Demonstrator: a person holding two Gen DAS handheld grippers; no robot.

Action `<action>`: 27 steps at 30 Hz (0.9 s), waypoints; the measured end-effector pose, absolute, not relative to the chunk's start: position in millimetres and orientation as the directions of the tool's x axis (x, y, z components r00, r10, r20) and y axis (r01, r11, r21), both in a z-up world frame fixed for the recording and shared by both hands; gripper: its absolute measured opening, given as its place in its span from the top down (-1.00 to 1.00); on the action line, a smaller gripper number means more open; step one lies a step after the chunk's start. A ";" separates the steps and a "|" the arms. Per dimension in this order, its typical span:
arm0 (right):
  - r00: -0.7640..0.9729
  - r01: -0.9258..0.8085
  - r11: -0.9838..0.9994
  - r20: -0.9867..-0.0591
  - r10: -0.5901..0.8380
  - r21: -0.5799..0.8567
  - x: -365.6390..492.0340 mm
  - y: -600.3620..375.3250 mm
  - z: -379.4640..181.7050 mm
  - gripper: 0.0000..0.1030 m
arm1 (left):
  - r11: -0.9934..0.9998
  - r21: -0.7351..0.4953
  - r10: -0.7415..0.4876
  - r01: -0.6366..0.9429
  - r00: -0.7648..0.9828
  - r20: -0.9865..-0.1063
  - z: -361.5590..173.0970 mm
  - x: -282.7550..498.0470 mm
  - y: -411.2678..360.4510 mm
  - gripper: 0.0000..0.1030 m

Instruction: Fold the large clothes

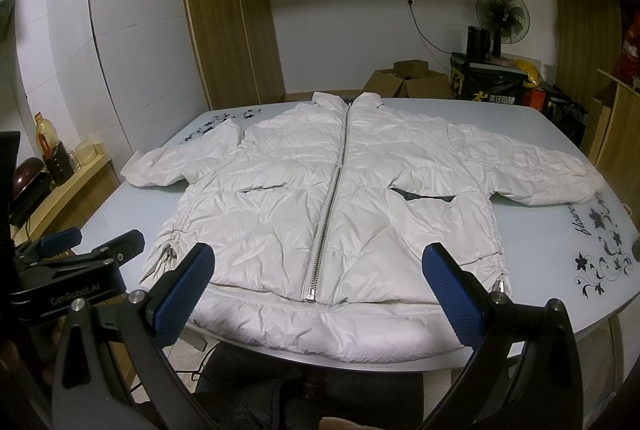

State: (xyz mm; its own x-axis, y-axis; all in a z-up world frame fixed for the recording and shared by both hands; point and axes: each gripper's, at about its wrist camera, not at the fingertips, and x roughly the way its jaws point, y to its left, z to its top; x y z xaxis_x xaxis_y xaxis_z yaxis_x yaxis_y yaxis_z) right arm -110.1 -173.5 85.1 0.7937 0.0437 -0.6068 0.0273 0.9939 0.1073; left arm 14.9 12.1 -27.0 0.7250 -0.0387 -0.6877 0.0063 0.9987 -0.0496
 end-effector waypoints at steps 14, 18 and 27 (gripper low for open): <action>0.725 0.045 0.995 -0.688 0.032 0.094 -83.2 -178.4 47.0 -1.00 | 0.474 -0.845 -0.533 -0.246 0.684 -0.498 -123.6 159.3 244.6 -0.99; 0.693 0.041 0.997 -0.720 0.014 0.058 -65.2 -174.6 22.8 -1.00 | 0.399 -0.876 -0.604 -0.270 0.642 -0.472 -145.0 205.1 256.2 -0.99; 0.653 -0.027 0.999 -0.756 0.053 0.046 -31.2 -166.7 0.6 -1.00 | 0.344 -0.899 -0.677 -0.271 0.592 -0.438 -174.8 294.5 241.3 -0.99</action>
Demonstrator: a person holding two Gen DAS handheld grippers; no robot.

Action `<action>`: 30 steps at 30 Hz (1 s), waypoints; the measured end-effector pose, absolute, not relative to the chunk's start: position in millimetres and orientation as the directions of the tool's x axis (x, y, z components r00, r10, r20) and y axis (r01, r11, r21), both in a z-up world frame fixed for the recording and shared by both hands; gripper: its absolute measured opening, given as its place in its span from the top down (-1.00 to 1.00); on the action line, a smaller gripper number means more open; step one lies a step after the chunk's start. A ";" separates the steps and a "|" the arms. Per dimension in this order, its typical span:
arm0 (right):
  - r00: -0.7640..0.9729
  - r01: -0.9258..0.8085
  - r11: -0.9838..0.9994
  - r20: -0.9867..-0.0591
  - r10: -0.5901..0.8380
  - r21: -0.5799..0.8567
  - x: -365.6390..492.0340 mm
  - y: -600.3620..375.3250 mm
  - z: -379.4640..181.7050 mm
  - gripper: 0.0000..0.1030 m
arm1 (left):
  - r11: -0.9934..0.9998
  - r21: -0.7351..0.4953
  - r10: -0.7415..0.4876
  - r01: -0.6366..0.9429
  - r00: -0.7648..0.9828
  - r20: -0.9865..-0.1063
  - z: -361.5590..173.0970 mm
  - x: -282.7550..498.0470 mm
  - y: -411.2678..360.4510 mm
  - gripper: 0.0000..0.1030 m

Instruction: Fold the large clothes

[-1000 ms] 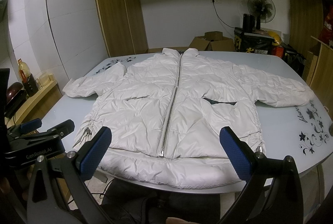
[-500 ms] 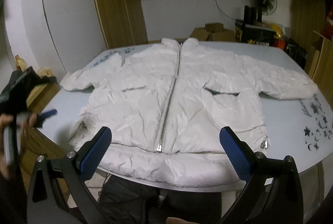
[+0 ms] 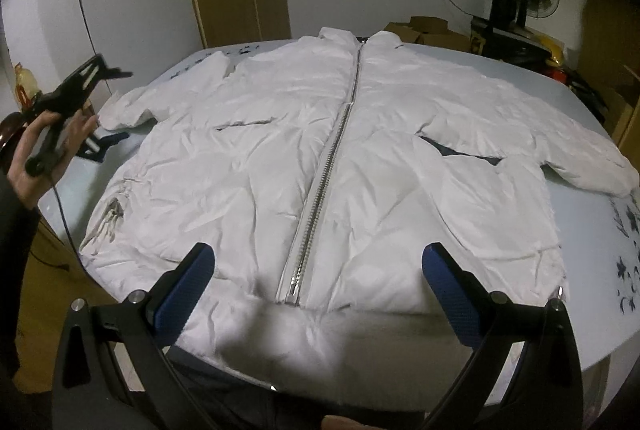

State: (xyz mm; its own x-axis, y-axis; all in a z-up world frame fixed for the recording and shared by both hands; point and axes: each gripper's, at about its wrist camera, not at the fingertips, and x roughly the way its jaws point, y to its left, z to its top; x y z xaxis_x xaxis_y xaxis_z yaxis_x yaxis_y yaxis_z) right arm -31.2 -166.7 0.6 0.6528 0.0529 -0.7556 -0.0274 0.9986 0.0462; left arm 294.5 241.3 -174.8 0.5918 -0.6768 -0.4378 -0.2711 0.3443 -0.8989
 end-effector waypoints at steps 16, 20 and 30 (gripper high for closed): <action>0.633 -0.067 0.998 -0.773 0.036 -0.008 2.3 -147.7 -4.6 -1.00 | 0.345 -0.889 -0.588 -0.301 0.669 -0.454 -186.5 342.6 279.9 -0.97; 0.618 -0.053 0.999 -0.786 0.026 -0.009 7.0 -148.0 -8.0 -1.00 | 0.375 -0.871 -0.486 -0.318 0.732 -0.477 -179.2 348.7 320.0 -0.97; 0.597 -0.043 0.999 -0.802 0.014 -0.015 16.5 -144.0 -14.2 -1.00 | 0.375 -0.860 -0.431 -0.346 0.757 -0.492 -180.0 355.6 366.9 -0.43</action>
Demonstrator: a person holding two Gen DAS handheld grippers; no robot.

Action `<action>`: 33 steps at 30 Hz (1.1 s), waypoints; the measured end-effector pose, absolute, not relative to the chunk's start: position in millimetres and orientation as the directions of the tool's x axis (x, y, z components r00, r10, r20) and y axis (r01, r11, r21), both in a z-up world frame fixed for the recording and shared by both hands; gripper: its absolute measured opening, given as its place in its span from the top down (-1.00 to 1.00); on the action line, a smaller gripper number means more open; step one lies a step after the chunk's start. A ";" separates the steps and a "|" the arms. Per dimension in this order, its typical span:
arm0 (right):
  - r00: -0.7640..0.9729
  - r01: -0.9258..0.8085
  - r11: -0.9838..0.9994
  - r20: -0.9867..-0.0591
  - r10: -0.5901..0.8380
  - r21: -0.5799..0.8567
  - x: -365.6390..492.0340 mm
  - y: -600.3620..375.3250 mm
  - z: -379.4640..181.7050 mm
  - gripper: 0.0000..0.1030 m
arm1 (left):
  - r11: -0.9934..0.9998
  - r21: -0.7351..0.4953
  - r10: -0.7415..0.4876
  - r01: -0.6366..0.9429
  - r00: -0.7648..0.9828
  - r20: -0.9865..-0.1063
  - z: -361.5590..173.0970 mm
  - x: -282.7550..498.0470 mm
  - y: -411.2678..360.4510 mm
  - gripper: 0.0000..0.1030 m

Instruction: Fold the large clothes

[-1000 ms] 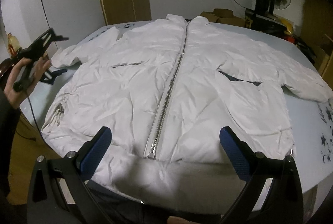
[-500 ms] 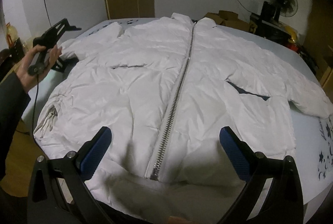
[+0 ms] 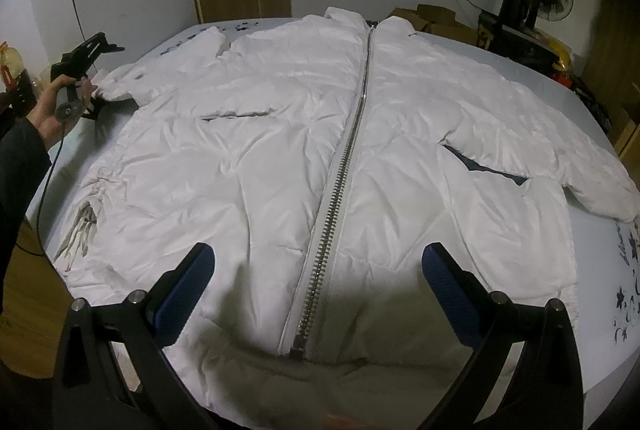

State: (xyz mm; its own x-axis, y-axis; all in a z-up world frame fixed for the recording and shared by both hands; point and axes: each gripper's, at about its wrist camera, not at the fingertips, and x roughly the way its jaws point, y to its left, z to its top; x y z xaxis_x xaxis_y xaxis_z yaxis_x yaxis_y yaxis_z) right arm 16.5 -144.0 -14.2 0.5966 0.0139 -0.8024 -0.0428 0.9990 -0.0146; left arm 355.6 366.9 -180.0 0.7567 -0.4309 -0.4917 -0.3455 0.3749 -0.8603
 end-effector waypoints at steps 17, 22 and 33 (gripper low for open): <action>0.497 -0.053 0.995 -0.863 0.095 0.079 132.0 -118.2 40.7 -1.00 | 0.743 -0.636 -0.237 -0.209 0.807 -0.542 -106.5 343.6 363.4 0.86; 0.438 -0.039 0.999 -0.899 0.019 0.002 250.5 -30.7 9.8 -1.00 | 0.821 -0.547 -0.179 -0.162 0.837 -0.517 -53.8 319.9 338.4 0.86; 0.398 -0.081 0.974 -0.903 -0.161 -0.209 339.1 58.7 -59.8 -0.99 | 0.878 -0.473 -0.188 -0.079 0.850 -0.492 26.4 276.7 276.8 0.87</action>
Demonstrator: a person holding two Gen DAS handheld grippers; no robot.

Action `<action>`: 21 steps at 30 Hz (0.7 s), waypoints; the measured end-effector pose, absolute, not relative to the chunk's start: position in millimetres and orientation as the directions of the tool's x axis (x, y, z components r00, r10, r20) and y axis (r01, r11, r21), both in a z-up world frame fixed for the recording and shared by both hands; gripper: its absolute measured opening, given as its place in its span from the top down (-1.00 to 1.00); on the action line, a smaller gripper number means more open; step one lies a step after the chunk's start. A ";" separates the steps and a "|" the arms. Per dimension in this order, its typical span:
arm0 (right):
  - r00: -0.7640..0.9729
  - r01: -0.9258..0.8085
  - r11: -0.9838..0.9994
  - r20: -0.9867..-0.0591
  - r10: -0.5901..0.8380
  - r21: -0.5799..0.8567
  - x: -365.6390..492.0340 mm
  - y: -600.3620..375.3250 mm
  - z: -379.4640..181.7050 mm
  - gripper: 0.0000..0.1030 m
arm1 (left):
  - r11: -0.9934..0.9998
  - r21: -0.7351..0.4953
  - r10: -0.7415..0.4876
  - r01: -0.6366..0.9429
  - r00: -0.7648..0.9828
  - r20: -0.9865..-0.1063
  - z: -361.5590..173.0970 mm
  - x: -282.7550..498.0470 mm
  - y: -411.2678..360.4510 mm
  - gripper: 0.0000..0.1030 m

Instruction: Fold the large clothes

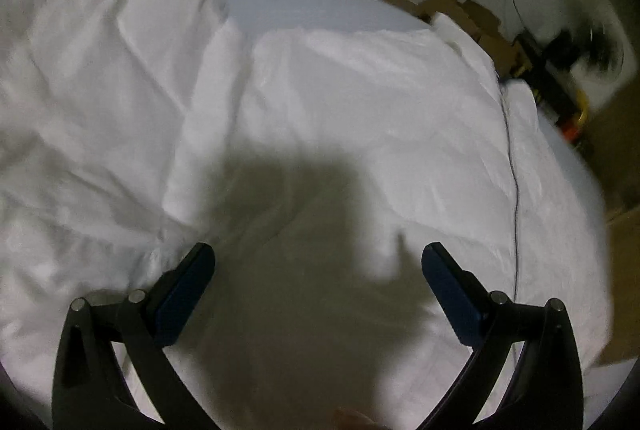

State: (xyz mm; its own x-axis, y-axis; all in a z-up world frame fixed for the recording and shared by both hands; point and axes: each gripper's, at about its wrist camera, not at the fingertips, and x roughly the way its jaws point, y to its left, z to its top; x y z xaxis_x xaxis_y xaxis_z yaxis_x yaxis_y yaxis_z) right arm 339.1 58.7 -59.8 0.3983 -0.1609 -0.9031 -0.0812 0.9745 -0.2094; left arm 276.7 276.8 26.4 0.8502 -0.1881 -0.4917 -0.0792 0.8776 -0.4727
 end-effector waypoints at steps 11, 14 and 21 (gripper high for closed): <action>0.523 0.298 0.954 -0.842 -0.130 0.038 211.1 -192.9 10.9 -1.00 | 0.903 -0.393 -0.379 0.176 0.758 -0.531 49.1 269.8 65.7 0.82; 0.507 0.401 0.912 -0.850 -0.142 0.087 174.5 -249.9 4.2 -1.00 | 0.913 -0.347 -0.395 0.215 0.681 -0.616 9.4 267.2 8.2 0.82; 0.484 0.520 0.844 -0.859 -0.165 0.130 113.3 -322.2 -8.8 -1.00 | 0.953 -0.217 -0.299 0.211 0.549 -0.781 -104.0 276.9 -65.5 0.76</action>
